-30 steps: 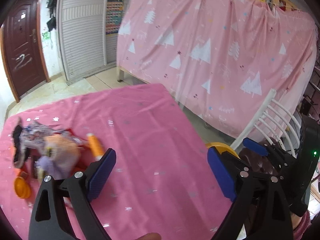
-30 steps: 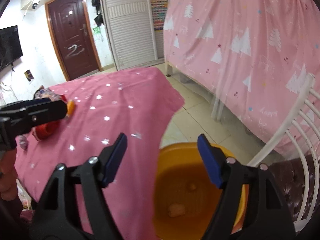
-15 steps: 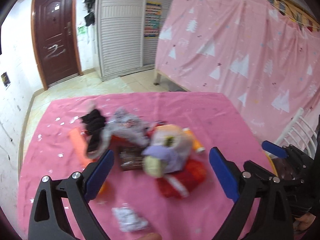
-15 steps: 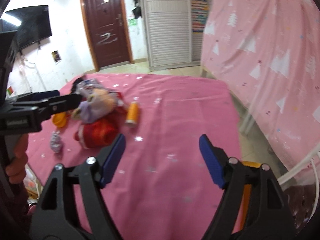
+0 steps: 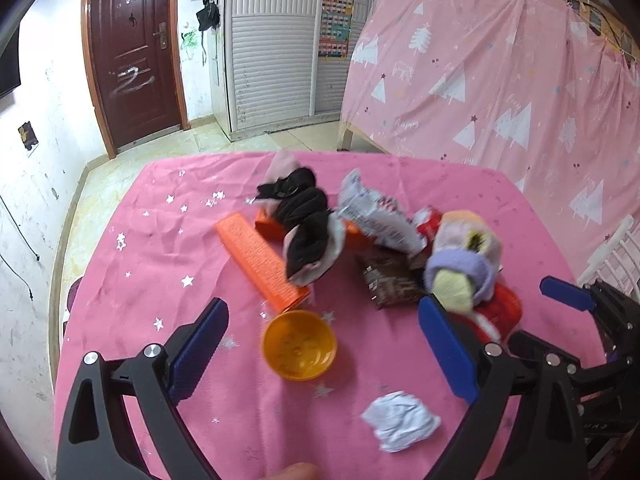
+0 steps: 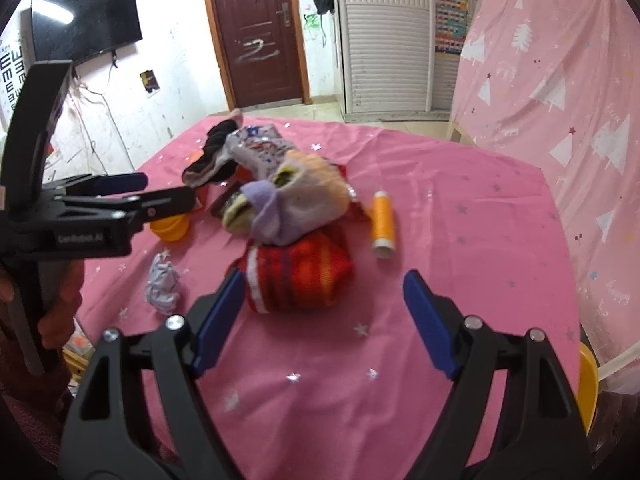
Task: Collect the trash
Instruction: 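Move both tools back over the table items, then grasp the small orange cup with the left tool while the right tool grasps the red striped sock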
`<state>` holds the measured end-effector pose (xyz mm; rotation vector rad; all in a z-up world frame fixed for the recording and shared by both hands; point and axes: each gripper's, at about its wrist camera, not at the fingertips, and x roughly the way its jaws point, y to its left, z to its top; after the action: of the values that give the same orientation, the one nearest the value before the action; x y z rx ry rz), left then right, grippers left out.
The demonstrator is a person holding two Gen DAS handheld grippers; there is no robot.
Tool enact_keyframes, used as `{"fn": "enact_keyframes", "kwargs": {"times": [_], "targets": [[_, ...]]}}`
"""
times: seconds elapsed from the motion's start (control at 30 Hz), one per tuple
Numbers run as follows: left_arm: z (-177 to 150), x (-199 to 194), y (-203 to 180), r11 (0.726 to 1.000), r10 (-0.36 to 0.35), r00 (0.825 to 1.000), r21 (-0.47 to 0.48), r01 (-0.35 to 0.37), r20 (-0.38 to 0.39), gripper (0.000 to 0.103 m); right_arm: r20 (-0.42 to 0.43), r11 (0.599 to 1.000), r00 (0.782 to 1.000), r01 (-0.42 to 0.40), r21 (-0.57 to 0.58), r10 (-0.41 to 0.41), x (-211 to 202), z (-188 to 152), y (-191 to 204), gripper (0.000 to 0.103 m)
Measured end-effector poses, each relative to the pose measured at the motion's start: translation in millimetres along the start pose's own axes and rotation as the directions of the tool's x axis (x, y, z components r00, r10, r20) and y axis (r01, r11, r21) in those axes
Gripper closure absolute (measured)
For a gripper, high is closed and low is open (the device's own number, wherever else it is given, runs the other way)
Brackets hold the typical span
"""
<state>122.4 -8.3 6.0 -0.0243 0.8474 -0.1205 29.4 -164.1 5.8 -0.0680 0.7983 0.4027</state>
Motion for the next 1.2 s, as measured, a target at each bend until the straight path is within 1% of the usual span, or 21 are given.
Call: {"fn": "enact_keyframes", "kwargs": {"times": [0.2,0.23,0.27,0.3,0.33,0.37,0.4,0.47,0.57,0.6,0.63,0.67,0.73,0.83,0.9,1.0,1.1,1.2], "targets": [[-8.1,14.6,9.8,0.999,-0.03,0.999,0.01,0.03,-0.042,0.014,-0.027,1.0,1.0,0.006,-0.031,-0.007,14.8,7.8,8.7,0.025],[-10.0,16.6,11.5,0.999,-0.037,0.998,0.01,0.038,-0.05,0.017,-0.033,0.999,0.999,0.008,-0.034,-0.009,17.8,9.7,10.2,0.021],[-11.9,18.5,13.2,0.999,-0.048,0.997,0.007,0.048,-0.059,0.022,-0.035,0.999,0.999,0.005,-0.034,-0.007,19.3,10.4,11.1,0.019],[-13.5,21.3,15.0,0.998,-0.065,0.995,0.0,0.065,-0.074,0.025,-0.038,0.999,0.999,0.003,-0.035,-0.004,20.6,10.4,12.3,0.018],[-15.1,23.8,16.9,0.997,-0.078,0.993,-0.006,0.078,-0.087,0.033,-0.043,0.999,0.999,0.004,-0.038,-0.006,22.3,11.1,13.3,0.018],[-17.1,26.8,20.2,0.996,-0.086,0.992,-0.011,0.085,-0.097,0.036,-0.045,0.999,0.999,0.008,-0.044,-0.01,23.6,11.6,14.4,0.018],[-18.2,26.2,20.0,0.997,-0.078,0.993,-0.001,0.078,-0.084,0.036,-0.048,0.999,0.999,0.008,-0.048,-0.01,24.5,10.9,15.6,0.018],[-19.3,27.1,20.3,0.997,-0.076,0.994,0.004,0.077,-0.083,0.038,-0.056,0.999,0.998,0.01,-0.052,-0.013,26.8,11.5,16.5,0.018],[-21.4,26.9,19.3,0.998,-0.054,0.996,0.015,0.055,-0.073,0.047,-0.064,0.999,0.998,0.008,-0.05,-0.012,28.4,10.8,16.4,0.018],[-22.7,26.3,18.6,0.999,-0.047,0.997,0.02,0.048,-0.068,0.049,-0.067,0.999,0.998,0.01,-0.051,-0.014,29.1,10.7,16.6,0.021],[-21.2,26.8,16.3,0.999,-0.043,0.997,0.021,0.045,-0.066,0.054,-0.07,0.998,0.997,0.019,-0.055,-0.023,31.2,11.2,18.3,0.034],[-20.7,26.6,15.2,0.999,-0.038,0.997,0.022,0.04,-0.064,0.059,-0.081,0.998,0.996,0.027,-0.061,-0.032,33.6,10.9,19.1,0.038],[-19.5,25.8,13.3,0.999,-0.029,0.998,0.024,0.03,-0.06,0.068,-0.077,0.997,0.996,0.032,-0.072,-0.038,34.2,10.4,21.0,0.054],[-22.2,22.1,11.0,0.999,-0.03,0.998,0.037,0.032,-0.053,0.068,-0.064,0.996,0.997,0.04,-0.084,-0.045,32.1,7.0,24.6,0.067],[-24.4,16.9,9.3,0.998,-0.032,0.999,0.043,0.034,-0.044,0.068,-0.062,0.997,0.998,0.025,-0.071,-0.03,28.7,5.8,22.5,0.069],[-26.6,5.7,9.8,0.998,-0.041,0.999,0.045,0.042,-0.026,0.068,-0.054,0.998,0.998,-0.026,-0.057,0.023,17.6,3.2,20.8,0.07],[-27.2,-8.5,10.5,0.998,-0.052,0.999,0.043,0.052,-0.003,0.068,-0.034,0.997,0.998,-0.049,-0.059,0.047,4.2,0.2,21.4,0.07],[-26.3,-21.9,8.0,0.997,-0.058,0.998,0.049,0.057,0.022,0.068,-0.013,0.994,0.995,-0.104,-0.041,0.103,-7.7,-1.1,19.3,0.07]]}}
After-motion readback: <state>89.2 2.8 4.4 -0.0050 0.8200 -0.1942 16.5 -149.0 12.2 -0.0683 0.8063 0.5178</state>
